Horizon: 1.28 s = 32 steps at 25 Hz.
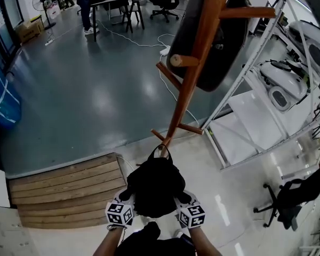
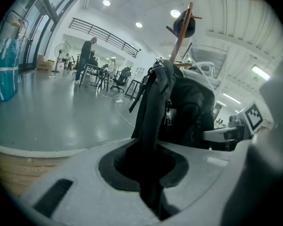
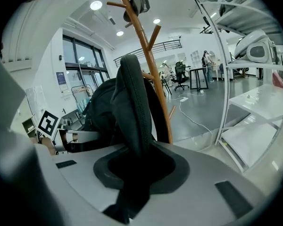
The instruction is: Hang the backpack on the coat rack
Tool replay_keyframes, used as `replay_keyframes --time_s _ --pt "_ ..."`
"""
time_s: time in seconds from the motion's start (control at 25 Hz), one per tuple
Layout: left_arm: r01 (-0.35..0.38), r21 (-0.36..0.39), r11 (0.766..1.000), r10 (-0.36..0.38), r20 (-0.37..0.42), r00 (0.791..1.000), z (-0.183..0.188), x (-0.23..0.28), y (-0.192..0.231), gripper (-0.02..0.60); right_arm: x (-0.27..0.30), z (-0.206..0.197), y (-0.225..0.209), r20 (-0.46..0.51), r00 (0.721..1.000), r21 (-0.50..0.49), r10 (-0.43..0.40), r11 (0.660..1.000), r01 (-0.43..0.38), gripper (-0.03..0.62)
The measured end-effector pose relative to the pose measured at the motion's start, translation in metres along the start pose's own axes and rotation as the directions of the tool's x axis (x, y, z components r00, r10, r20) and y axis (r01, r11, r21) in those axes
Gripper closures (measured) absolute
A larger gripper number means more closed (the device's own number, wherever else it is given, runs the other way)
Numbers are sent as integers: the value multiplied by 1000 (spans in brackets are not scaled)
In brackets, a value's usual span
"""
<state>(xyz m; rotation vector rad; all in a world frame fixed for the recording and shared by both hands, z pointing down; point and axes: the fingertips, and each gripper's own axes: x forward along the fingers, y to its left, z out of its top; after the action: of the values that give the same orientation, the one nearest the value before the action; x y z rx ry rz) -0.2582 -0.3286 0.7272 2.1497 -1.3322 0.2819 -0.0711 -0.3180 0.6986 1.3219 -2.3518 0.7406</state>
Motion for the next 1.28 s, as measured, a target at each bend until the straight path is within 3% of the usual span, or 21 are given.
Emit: replay_keyframes --time_s 0.76,1.28 --pt "6 32 999 -3 -82 997 -9 57 19 538 43 -15 -38 -23 999 42 -32 999 33 519" --pt "-11 15 1000 13 -111 994 -9 93 29 538 71 -19 -65 -53 998 51 -43 998 46 519"
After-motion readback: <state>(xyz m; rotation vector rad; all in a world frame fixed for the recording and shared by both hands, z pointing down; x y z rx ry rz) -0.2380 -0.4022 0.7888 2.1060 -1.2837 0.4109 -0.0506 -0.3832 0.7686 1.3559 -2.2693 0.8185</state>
